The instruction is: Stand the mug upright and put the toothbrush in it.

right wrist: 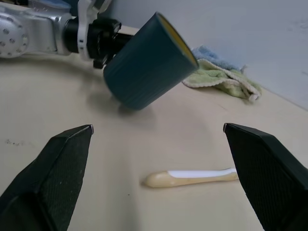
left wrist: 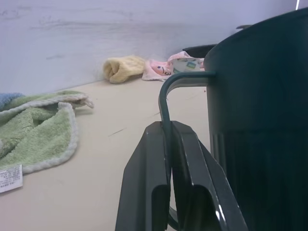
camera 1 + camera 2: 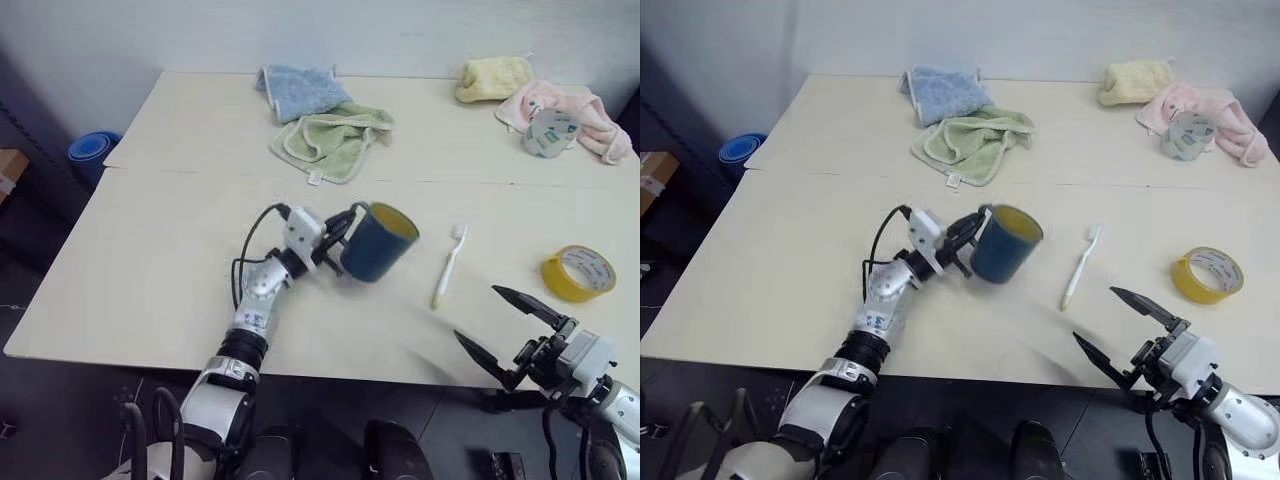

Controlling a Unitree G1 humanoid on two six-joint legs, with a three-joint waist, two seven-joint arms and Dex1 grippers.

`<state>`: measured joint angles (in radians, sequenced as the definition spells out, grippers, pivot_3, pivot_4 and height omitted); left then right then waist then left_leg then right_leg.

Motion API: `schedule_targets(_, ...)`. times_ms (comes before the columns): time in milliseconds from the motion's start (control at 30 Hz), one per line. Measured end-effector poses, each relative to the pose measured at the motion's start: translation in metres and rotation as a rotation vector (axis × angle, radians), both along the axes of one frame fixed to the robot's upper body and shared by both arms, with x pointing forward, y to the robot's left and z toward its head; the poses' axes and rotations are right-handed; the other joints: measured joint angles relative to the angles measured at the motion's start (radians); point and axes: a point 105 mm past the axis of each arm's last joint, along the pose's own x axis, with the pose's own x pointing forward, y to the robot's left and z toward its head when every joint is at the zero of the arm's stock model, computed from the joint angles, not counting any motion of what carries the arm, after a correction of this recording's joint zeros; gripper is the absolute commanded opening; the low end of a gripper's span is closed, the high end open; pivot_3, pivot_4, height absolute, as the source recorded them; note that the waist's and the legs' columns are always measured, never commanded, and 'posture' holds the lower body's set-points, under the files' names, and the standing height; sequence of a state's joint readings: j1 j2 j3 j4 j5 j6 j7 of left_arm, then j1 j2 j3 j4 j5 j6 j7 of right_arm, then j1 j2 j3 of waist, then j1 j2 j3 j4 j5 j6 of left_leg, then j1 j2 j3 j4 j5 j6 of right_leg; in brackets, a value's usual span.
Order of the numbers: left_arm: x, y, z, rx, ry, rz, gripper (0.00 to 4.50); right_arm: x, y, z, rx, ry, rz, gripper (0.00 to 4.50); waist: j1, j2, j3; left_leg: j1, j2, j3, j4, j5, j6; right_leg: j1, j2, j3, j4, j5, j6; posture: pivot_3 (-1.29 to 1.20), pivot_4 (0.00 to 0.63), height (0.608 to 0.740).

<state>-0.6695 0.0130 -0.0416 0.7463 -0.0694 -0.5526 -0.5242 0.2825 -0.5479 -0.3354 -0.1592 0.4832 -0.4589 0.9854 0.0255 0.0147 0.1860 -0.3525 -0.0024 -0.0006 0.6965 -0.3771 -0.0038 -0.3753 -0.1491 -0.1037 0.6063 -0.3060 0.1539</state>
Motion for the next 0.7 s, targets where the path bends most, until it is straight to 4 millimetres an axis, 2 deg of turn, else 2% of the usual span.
schedule_targets(67, -0.006, 0.001, -0.003, 0.005, -0.029, -0.01, 0.05, 0.0, -0.003, 0.002, -0.005, -0.004, -0.015, 4.5, 0.001, 0.001, 0.0, 0.0, 0.0, 0.0, 0.0, 0.0, 0.0, 0.0, 0.0, 0.0, 0.0, 0.0, 0.0, 0.0, 0.15, 0.74)
schedule_targets(167, -0.014, 0.006, -0.004, 0.024, -0.06, -0.033, 0.7, 0.001, -0.004, 0.006, -0.013, -0.018, -0.027, 4.5, 0.0, 0.001, -0.001, 0.001, 0.0, 0.0, 0.0, 0.0, 0.0, 0.001, 0.0, 0.0, 0.001, 0.0, 0.0, 0.0, 0.15, 0.74)
schedule_targets(467, -0.026, 0.045, -0.02, 0.085, 0.012, -0.019, 3.51, 0.002, -0.004, 0.006, -0.007, 0.004, -0.033, 4.5, -0.004, 0.005, -0.003, 0.002, 0.001, 0.001, -0.001, 0.0, 0.0, 0.001, 0.0, 0.001, 0.001, 0.0, 0.0, 0.0, 0.15, 0.74)
schedule_targets(567, -0.033, 0.074, -0.03, 0.147, 0.088, -0.02, 4.41, 0.0, -0.007, 0.003, 0.011, 0.038, -0.046, 4.5, -0.003, 0.005, -0.003, 0.002, 0.001, 0.0, -0.001, 0.0, 0.0, 0.0, 0.0, 0.001, 0.002, 0.0, 0.0, 0.0, 0.15, 0.74)
schedule_targets(633, -0.04, 0.09, -0.034, 0.186, 0.129, -0.037, 4.47, -0.003, -0.012, 0.0, 0.023, 0.068, -0.064, 4.5, -0.003, 0.005, -0.003, 0.002, 0.001, 0.0, -0.001, 0.0, 0.0, 0.0, 0.0, 0.0, 0.002, 0.0, 0.0, 0.0, 0.15, 0.74)
schedule_targets(700, -0.054, 0.115, -0.037, 0.248, 0.191, -0.087, 4.47, -0.009, -0.023, -0.004, 0.047, 0.107, -0.107, 4.5, -0.002, 0.005, -0.003, 0.001, 0.001, -0.001, -0.001, 0.0, 0.0, 0.0, 0.0, 0.0, 0.002, 0.0, 0.0, 0.0, 0.15, 0.74)
